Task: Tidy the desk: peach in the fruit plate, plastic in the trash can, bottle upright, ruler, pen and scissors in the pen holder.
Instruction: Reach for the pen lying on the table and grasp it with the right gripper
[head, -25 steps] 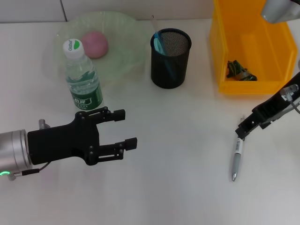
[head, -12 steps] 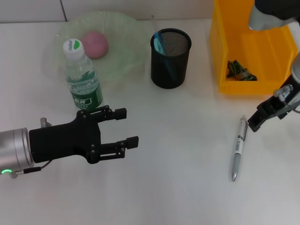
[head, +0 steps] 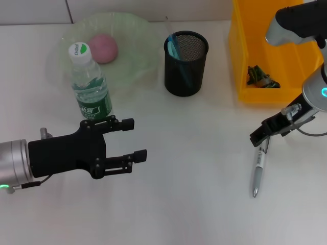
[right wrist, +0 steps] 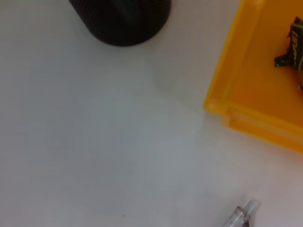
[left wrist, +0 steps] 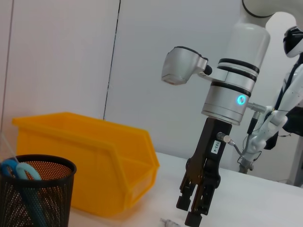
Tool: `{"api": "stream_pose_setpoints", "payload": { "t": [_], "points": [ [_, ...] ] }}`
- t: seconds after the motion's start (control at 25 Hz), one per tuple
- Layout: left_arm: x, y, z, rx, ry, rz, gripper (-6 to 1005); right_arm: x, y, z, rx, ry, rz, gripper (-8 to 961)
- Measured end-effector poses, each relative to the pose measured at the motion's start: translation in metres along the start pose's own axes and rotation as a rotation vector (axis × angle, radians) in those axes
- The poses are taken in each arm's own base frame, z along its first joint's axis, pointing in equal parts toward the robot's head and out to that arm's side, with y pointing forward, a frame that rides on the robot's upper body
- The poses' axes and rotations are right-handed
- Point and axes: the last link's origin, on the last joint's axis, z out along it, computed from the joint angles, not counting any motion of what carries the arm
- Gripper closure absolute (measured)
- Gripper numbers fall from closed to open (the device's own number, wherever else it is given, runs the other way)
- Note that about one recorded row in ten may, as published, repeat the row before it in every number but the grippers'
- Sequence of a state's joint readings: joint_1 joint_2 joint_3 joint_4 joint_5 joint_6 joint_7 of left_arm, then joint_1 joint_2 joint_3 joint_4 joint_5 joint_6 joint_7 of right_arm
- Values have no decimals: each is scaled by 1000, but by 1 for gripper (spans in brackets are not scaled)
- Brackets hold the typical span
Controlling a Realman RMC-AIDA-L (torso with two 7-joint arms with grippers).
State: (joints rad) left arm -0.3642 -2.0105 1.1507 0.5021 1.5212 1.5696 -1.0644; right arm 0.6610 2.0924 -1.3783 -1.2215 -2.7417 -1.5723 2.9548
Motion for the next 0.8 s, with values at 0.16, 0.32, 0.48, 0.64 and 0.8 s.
{"api": "stream_pose_setpoints", "payload": {
  "t": [0.16,0.32,0.48,0.64,0.8],
  "points": [
    [0,-1,1,-1,-10,6,214,0,-1,4,5,-3,1,191],
    [0,-1,2,0,-10,7,214,0,-4,9,10,0,9,192],
    [0,-1,2,0,-9,8,214,0,-4,14,18,6,2,193],
    [0,-1,1,1,-5,7,214,-2,-2,16,31,1,-20,194],
    [1,-1,0,8,3,7,214,-3,-1,16,30,-4,-24,228]
  ]
}}
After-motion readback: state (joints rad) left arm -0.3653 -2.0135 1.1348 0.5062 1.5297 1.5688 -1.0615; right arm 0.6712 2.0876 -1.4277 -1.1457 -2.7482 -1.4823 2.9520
